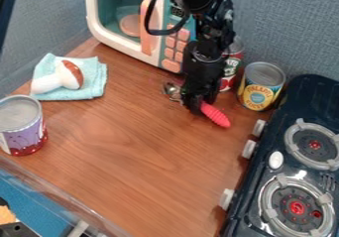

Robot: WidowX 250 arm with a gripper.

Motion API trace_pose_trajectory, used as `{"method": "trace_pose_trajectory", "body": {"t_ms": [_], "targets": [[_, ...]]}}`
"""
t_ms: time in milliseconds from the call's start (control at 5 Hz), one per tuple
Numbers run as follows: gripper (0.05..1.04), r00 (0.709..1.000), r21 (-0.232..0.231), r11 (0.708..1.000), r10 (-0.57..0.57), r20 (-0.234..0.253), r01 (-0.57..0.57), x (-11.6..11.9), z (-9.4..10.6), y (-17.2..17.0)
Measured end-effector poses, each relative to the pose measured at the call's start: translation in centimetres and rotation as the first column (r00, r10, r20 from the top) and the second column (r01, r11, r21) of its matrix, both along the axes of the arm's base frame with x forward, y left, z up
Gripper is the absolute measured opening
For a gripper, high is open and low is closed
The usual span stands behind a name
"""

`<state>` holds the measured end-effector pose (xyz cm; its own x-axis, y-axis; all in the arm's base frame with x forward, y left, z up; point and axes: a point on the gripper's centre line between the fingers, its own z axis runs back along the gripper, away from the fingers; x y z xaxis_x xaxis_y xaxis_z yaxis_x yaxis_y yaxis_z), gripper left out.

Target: Move the spoon into top right side of the table

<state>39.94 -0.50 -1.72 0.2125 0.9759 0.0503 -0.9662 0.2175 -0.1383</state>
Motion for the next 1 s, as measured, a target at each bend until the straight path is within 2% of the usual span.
{"method": "trace_pose_trajectory", "body": {"t_ms": [200, 400, 800, 1000], "targets": [[0.991, 1.0, 0.007, 1.0, -0.01, -0.005, 0.01, -0.1, -0.1, 0.4], [1.003, 1.0, 0.014, 1.0, -0.019, -0.02, 0.019, -0.5, -0.1, 0.5], [1.0, 0.997, 0.026, 0.998, -0.059, 0.052, 0.057, -1.1, 6.9, 0.6], [1.0, 0.997, 0.027, 0.998, -0.056, 0.053, 0.054, -1.1, 7.0, 0.9]]}}
